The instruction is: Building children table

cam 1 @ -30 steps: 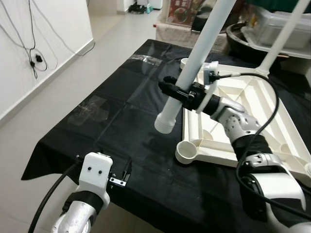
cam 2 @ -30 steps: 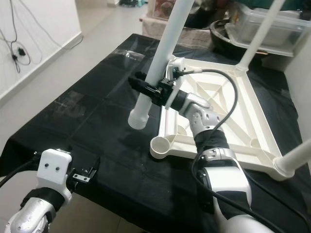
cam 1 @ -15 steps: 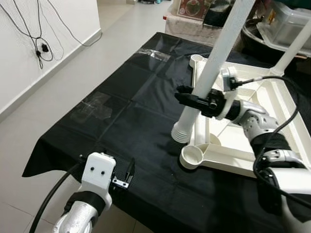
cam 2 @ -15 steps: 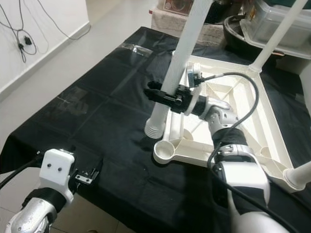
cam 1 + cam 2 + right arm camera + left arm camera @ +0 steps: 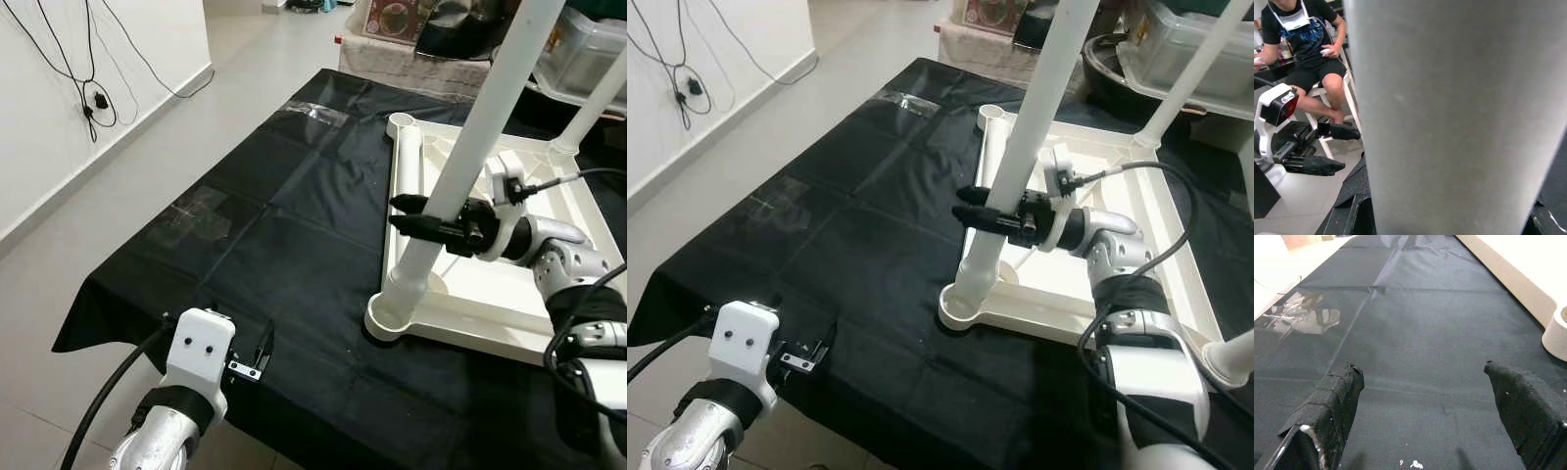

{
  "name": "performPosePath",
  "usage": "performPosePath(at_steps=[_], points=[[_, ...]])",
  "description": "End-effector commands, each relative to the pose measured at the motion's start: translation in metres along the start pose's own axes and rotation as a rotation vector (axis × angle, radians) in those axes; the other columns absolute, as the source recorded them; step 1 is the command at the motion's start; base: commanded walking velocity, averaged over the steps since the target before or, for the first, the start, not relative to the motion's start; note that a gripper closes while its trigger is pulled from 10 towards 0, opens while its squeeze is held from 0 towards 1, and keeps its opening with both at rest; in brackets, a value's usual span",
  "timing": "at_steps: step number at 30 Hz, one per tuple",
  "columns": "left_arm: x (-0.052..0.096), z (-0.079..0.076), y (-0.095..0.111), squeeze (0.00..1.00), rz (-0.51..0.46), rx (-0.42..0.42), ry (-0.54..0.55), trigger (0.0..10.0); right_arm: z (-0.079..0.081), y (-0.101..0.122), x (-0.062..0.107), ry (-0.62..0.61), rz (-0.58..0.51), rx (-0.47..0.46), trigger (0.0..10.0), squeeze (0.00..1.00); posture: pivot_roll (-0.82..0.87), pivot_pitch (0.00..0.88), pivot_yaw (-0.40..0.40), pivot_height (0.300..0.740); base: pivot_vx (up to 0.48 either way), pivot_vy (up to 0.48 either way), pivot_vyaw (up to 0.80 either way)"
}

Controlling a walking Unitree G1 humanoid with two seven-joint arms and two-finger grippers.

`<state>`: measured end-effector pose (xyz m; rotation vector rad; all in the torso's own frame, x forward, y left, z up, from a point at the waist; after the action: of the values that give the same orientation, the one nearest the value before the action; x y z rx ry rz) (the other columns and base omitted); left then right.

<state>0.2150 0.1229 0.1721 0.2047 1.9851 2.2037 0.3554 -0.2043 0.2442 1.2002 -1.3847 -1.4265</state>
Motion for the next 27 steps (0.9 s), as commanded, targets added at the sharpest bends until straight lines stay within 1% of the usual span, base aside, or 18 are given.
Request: performPosePath(at_steps=[1, 2, 4, 6, 10, 16, 21, 23, 26, 27], points=[[0.001, -0.001, -0.004, 0.0, 0.021, 0.001, -0.008, 10.0, 0.004, -0.003, 0.002, 0.021, -0.002, 0.002, 10.0, 0.0, 0.27, 0.149, -0.079, 0.74, 0.0, 0.0, 0.0], [0.001, 0.0, -0.004, 0.0, 0.021, -0.001, -0.008, 10.0, 0.005, -0.008, 0.0, 0.028, 0.005, -0.004, 10.0, 0.0, 0.27, 0.151, -0.078, 0.74, 0.0, 0.0, 0.0], [0.001, 0.0, -0.004, 0.0, 0.021, -0.001, -0.008, 10.0, 0.005, -0.008, 0.0, 0.028, 0.005, -0.004, 10.0, 0.0, 0.27, 0.151, -0.078, 0.74, 0.0, 0.0, 0.0], [0.002, 0.0, -0.004, 0.0, 0.022, -0.005, -0.006, 10.0, 0.008, -0.017, -0.005, 0.048, 0.025, -0.023, 10.0, 0.0, 0.27, 0.154, -0.08, 0.74, 0.0, 0.0, 0.0], [0.002, 0.001, -0.004, 0.0, 0.023, -0.006, -0.005, 10.0, 0.009, -0.02, -0.007, 0.055, 0.032, -0.028, 10.0, 0.0, 0.27, 0.154, -0.08, 0.74, 0.0, 0.0, 0.0], [0.002, 0.0, -0.003, 0.0, 0.023, -0.007, -0.003, 10.0, 0.014, -0.033, -0.022, 0.1, 0.036, -0.036, 10.0, 0.0, 0.28, 0.159, -0.081, 0.74, 0.0, 0.0, 0.0], [0.003, 0.001, -0.003, 0.0, 0.024, -0.009, -0.002, 10.0, 0.016, -0.037, -0.024, 0.108, 0.039, -0.041, 10.0, 0.0, 0.28, 0.161, -0.084, 0.74, 0.0, 0.0, 0.0], [0.004, 0.002, -0.003, 0.0, 0.025, -0.01, 0.001, 10.0, 0.017, -0.042, -0.025, 0.114, 0.061, -0.047, 10.0, 0.0, 0.28, 0.164, -0.085, 0.74, 0.0, 0.0, 0.0], [0.004, 0.003, -0.003, 0.0, 0.026, -0.01, 0.004, 10.0, 0.017, -0.05, -0.026, 0.093, 0.11, -0.023, 10.0, 0.0, 0.27, 0.166, -0.086, 0.74, 0.0, 0.0, 0.0], [0.004, 0.003, -0.003, 0.0, 0.026, -0.01, 0.004, 10.0, 0.017, -0.05, -0.026, 0.093, 0.11, -0.023, 10.0, 0.0, 0.27, 0.166, -0.086, 0.74, 0.0, 0.0, 0.0]])
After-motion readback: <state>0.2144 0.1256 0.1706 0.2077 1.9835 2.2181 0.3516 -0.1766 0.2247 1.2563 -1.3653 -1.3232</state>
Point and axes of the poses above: a point about 5 cm out from each wrist's last joint towards the gripper, its own x axis pointing back from the gripper into the wrist, its own y axis along the axis of the wrist's last joint, z = x × y, the point moved 2 cm from there along -x, pointing out of the wrist towards the gripper, and after that the axes turned 2 degrees about x, right-handed, at the moved point
